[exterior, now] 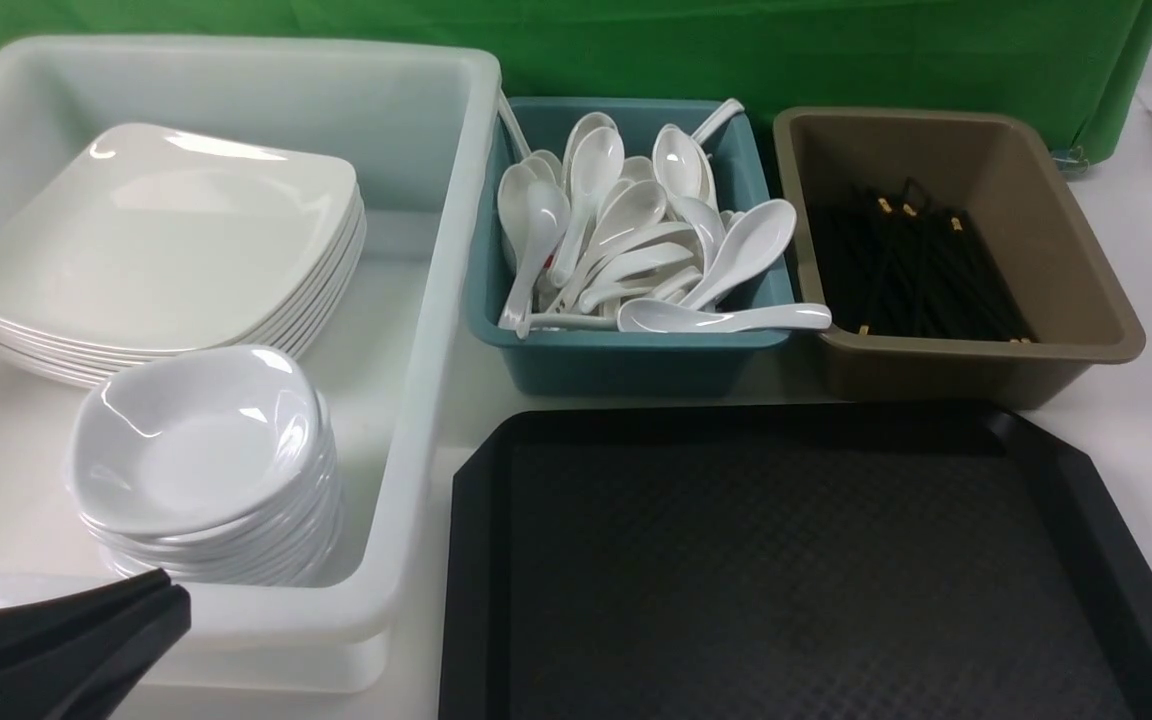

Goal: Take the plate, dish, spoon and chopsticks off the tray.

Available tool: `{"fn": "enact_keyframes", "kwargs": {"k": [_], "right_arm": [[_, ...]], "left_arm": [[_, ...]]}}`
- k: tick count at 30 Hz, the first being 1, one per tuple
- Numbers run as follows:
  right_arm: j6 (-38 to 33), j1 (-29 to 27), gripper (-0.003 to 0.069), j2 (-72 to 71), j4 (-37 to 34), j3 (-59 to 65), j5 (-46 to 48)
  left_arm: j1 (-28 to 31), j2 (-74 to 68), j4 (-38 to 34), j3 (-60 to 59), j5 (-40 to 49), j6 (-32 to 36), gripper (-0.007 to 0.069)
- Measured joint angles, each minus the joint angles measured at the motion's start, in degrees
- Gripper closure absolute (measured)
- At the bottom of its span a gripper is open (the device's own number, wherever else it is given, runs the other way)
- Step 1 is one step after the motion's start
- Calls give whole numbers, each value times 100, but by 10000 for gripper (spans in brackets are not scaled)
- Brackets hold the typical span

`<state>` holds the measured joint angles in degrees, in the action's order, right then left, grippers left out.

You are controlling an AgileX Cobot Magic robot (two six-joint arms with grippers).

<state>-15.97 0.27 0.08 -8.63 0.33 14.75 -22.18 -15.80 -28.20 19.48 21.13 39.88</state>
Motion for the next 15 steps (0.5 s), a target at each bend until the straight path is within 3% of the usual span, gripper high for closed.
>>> {"fn": "enact_keyframes", "kwargs": {"k": [15], "right_arm": [[0, 0, 603, -5, 0, 0, -19]], "left_arm": [[0, 0, 181, -5, -131, 39, 612]]}}
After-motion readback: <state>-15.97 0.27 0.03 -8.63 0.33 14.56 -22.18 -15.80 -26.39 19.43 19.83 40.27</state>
